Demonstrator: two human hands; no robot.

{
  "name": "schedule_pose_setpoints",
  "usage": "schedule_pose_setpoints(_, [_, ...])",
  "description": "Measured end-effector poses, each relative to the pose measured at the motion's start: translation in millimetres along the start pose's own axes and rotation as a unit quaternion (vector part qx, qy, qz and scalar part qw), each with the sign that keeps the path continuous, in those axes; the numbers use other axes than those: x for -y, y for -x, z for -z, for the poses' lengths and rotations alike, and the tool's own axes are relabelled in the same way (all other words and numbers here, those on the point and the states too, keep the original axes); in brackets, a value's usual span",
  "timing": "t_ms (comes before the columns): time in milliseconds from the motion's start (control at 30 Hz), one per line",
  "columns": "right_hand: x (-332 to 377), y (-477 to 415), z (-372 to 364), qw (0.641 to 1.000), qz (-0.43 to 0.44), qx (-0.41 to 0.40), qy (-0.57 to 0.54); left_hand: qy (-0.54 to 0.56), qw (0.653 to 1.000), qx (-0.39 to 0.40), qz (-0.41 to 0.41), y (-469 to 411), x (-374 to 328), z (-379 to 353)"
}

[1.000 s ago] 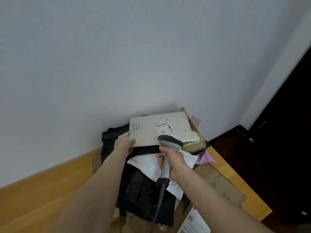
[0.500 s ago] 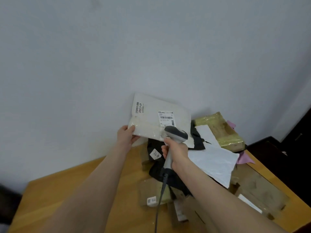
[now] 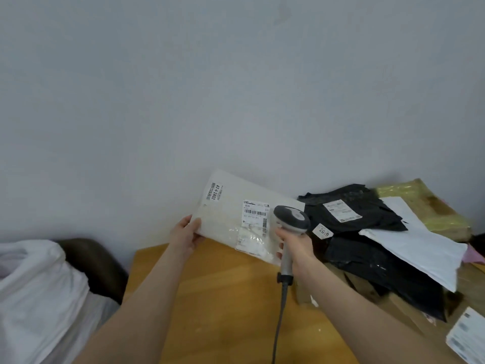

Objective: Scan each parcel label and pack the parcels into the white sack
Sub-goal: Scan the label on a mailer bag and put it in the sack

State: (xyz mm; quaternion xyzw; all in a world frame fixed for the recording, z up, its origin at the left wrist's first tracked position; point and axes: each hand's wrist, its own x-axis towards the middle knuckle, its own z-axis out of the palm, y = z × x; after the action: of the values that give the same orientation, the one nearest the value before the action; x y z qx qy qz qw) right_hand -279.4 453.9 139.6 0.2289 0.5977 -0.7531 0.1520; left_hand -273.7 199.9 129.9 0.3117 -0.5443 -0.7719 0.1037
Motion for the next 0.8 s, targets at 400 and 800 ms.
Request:
schedule_pose_setpoints(400, [-83,-15,-19,0.988,-0.119,0.053,0.083,-0.332,0.914,-0.014,0.232,28,108,79])
schedule_pose_setpoints(800, [-81,-6,-5,0.986,-0.115,0.092,0.072,-0.333,0.934,-0.005,0.127,27,115,74])
